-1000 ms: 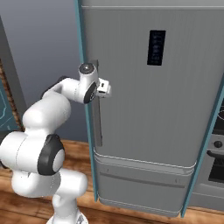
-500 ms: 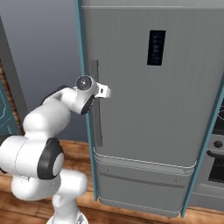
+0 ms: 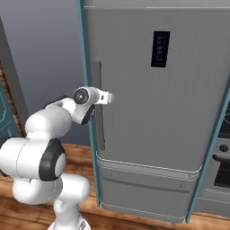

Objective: Retrieve the sausage and cheese from the fridge and place them on the cutting board on the counter.

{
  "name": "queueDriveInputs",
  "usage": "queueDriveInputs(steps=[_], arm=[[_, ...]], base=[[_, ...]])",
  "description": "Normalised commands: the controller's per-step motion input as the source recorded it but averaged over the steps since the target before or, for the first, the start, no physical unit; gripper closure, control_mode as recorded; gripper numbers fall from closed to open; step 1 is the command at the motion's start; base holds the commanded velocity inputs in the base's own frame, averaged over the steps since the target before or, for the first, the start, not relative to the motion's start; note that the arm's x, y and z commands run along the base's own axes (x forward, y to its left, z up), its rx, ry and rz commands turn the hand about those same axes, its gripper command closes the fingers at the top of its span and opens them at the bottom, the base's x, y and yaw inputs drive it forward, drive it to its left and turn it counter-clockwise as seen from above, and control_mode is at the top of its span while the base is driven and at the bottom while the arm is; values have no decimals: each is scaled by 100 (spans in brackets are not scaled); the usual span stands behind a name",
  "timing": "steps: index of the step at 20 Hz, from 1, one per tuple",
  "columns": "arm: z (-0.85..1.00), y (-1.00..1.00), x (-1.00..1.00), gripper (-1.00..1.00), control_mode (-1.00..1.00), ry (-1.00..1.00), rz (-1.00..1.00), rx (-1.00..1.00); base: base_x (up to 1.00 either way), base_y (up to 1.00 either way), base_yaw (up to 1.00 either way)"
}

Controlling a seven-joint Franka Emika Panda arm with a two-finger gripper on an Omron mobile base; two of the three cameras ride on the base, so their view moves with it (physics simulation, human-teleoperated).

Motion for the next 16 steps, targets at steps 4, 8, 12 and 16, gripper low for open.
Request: queueDriveInputs(steps=[4, 8, 12, 16], arm=[[0, 0, -33, 100, -100, 4, 0, 0], [-1, -16, -100, 100, -100, 1, 0, 0], [-1, -62, -100, 100, -100, 4, 0, 1], [0, -85, -100, 100, -100, 18, 0, 5]], base=[[0, 0, 0], [0, 0, 0], [0, 0, 0], [0, 0, 0]])
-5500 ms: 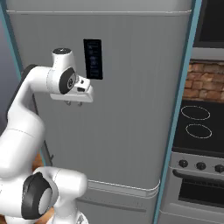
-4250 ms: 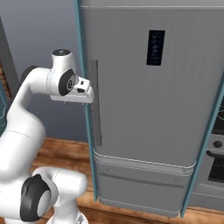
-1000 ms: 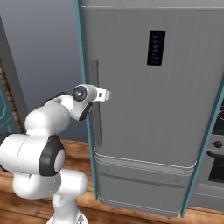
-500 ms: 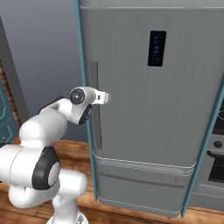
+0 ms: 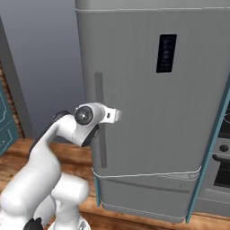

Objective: Retrieve the sausage and cheese from the fridge and place them on the cutting board on the counter.

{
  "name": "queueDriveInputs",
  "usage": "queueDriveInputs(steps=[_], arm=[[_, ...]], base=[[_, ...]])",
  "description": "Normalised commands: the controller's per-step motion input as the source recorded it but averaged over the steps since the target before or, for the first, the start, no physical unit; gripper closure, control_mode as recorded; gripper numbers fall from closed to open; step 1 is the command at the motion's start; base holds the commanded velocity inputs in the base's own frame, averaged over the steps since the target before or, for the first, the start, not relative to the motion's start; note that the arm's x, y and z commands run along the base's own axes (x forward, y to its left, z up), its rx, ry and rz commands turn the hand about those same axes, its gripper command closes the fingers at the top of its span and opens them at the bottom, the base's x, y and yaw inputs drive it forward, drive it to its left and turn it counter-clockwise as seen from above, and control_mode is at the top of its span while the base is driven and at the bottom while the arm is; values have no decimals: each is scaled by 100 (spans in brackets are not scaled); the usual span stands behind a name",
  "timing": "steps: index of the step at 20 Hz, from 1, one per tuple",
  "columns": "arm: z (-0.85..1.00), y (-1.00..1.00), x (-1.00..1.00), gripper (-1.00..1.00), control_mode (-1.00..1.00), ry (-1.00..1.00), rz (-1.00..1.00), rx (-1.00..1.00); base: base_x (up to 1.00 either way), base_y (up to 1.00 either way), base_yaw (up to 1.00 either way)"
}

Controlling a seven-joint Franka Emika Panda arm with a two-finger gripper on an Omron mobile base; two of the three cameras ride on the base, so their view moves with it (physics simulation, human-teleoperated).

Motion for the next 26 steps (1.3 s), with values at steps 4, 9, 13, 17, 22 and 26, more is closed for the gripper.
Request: queueDriveInputs(steps=[4, 9, 13, 17, 22, 26], arm=[[0, -89, -96, 100, -100, 23, 0, 7], [-7, -84, -88, 100, -100, 16, 0, 6], [-17, -74, -80, 100, -100, 1, 0, 5], [-21, -66, -36, -100, -100, -4, 2, 3], [22, -13, -85, -100, -100, -13, 5, 0], [51, 44, -80, -100, -100, 1, 0, -6]], base=[[0, 0, 0], [0, 0, 0], [0, 0, 0], [0, 0, 0], [0, 0, 0], [0, 0, 0]])
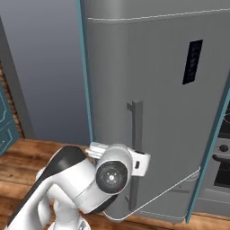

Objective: Retrieve the sausage and cheese from the fridge and place them on the cutting board on the counter.

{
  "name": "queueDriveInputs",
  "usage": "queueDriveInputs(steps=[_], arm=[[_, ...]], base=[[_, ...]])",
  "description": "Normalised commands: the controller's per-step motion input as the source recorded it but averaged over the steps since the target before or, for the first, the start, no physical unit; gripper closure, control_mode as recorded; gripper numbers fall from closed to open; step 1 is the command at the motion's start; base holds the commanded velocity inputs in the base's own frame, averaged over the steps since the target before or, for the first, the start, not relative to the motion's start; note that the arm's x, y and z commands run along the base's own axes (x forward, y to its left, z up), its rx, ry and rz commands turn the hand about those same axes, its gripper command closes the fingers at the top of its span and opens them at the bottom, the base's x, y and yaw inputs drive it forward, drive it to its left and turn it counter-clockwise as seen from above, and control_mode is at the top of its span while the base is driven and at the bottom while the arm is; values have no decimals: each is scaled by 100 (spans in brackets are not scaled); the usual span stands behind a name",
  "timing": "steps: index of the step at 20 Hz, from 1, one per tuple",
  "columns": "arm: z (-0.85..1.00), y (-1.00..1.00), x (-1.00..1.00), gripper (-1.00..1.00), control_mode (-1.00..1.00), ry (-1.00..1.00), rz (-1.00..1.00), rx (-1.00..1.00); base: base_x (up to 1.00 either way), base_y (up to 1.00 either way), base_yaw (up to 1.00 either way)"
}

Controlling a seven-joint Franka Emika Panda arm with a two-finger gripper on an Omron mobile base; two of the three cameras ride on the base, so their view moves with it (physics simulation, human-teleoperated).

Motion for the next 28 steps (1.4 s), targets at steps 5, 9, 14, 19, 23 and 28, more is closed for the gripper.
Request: queueDriveInputs(steps=[5, 9, 14, 19, 23, 28], arm=[[51, 97, -18, -100, -100, 4, -4, -22], [32, 86, 1, -100, -100, 17, -35, -27], [-1, 12, 27, -100, -100, 24, -72, -25], [-23, -16, 46, -100, -100, 10, -72, -29], [-3, -87, 72, -100, -100, 5, -42, -23], [0, -100, 61, -100, -100, 14, -16, -15]], base=[[0, 0, 0], [0, 0, 0], [0, 0, 0], [0, 0, 0], [0, 0, 0], [0, 0, 0]])
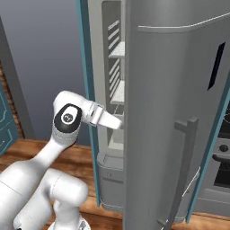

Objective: Retrieve the sausage and cheese from the fridge and place them on the cutting board on the counter.

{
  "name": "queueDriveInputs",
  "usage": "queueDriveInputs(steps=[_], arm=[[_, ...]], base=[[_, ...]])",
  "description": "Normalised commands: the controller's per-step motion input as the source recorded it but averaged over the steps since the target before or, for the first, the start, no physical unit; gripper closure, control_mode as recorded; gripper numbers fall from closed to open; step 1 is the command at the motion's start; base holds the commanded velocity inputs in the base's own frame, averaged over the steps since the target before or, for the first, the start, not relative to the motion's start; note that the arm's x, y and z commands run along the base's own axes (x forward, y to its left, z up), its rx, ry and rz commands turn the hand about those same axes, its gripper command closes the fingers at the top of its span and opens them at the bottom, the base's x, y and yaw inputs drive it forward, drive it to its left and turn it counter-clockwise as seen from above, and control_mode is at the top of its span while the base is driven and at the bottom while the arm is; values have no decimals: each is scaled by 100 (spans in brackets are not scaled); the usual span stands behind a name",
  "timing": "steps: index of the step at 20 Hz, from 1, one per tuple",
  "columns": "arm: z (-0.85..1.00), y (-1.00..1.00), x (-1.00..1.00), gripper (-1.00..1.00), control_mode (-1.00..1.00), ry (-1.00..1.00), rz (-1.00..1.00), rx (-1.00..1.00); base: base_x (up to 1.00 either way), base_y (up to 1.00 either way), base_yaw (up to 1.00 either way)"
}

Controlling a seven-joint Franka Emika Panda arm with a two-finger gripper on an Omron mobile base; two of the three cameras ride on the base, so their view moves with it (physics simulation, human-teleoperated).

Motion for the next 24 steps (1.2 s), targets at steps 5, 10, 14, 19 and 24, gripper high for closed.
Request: queueDriveInputs(steps=[5, 10, 14, 19, 24], arm=[[-9, -92, 11, -100, -100, 3, -6, -15], [-1, -100, -3, -100, -100, 9, -6, -7], [0, -96, -23, -100, -100, 4, -2, -9], [13, 28, -25, -100, -100, -4, 1, -3], [62, 59, 2, -100, -100, -10, 15, 20]], base=[[0, 0, 0], [0, 0, 0], [0, 0, 0], [0, 0, 0], [0, 0, 0]])
